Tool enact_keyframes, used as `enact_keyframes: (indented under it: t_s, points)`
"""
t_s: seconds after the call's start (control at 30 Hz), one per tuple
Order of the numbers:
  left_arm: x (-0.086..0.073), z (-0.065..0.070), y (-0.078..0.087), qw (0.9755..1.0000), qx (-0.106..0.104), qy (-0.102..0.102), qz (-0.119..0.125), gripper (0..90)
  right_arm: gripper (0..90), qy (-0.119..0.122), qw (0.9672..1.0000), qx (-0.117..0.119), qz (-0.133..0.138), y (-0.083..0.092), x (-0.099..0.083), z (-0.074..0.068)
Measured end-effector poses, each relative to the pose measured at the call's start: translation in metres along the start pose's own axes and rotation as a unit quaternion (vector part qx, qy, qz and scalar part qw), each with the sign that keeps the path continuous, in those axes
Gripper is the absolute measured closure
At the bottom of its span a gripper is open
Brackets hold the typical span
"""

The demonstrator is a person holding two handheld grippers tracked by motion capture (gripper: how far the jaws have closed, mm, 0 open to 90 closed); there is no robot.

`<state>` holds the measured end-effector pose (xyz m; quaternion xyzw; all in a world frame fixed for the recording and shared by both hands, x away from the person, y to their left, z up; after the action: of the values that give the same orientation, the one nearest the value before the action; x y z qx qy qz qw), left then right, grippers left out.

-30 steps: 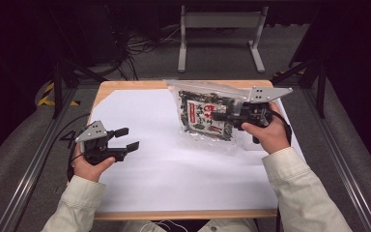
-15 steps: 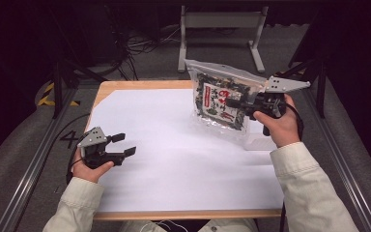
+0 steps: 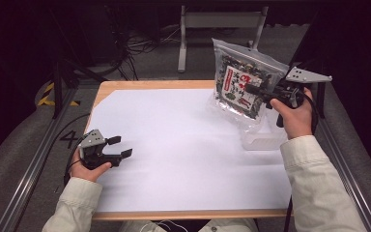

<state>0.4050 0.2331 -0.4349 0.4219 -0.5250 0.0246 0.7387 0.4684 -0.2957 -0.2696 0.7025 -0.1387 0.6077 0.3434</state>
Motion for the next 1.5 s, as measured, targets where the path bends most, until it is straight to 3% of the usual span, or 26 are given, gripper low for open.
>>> enact_keyframes:
  t_s: [0.37, 0.63, 1.03, 1.5]
  points:
    - [-0.001, -0.001, -0.002, 0.9999, 0.002, 0.005, -0.01, 27.3, 74.6, -0.018, 0.9987, -0.048, 0.001, 0.011, -0.003, 0.03]
    - [-0.002, -0.002, -0.001, 0.9999, 0.004, 0.005, -0.01, 27.3, 74.6, -0.016, 0.9975, -0.069, -0.003, 0.015, -0.006, 0.041]
    - [-0.001, -0.001, -0.001, 0.9999, 0.0, 0.007, -0.009, 27.2, 74.6, -0.033, 0.9957, -0.087, -0.003, 0.03, -0.022, 0.054]
    - [-0.002, 0.0, -0.004, 0.9999, -0.002, 0.008, -0.011, 27.2, 74.6, -0.05, 0.9941, -0.095, -0.011, 0.034, -0.041, 0.064]
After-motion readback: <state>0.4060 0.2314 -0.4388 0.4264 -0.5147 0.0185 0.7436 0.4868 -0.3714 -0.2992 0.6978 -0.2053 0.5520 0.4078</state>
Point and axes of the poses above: each handheld gripper's, and its own axes: y roughly backward along the jaws, x roughly out of its top, z roughly to its right, the point moved 2 cm from there along -y, roughly forward along the jaws, and after that the axes turned 8 degrees about -z, right-handed, at the moved point
